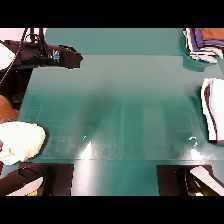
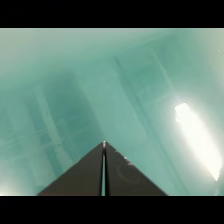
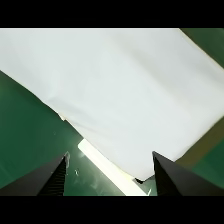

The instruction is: Fold the shirts.

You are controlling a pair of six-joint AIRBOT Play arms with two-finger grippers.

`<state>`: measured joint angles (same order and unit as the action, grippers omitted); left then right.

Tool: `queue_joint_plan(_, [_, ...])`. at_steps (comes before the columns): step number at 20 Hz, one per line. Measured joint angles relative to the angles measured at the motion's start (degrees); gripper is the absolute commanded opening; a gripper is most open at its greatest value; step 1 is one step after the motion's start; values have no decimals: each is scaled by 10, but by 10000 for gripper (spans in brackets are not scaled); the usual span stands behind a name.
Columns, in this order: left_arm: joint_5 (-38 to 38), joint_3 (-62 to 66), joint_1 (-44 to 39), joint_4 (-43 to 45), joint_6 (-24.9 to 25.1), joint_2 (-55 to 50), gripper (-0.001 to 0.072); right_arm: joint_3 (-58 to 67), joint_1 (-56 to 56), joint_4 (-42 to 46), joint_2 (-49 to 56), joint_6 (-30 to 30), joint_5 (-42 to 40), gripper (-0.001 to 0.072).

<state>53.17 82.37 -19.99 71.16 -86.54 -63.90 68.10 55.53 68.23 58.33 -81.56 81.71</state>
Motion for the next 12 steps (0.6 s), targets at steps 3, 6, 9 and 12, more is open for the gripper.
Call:
queue_joint_plan(3, [3,0,0,0,0,0,23,1,-9,-29,-24,0,-9,602])
queue_joint_plan(6, [4,0,0,0,0,0,23,32,-75,-90,-34,0,-15,595])
queue_joint_plan(9, [10,0,0,0,0,0,23,71,-192,-128,-37,0,-23,466])
queue_joint_plan(12, [11,0,0,0,0,0,23,103,-317,-144,-38,0,-40,17])
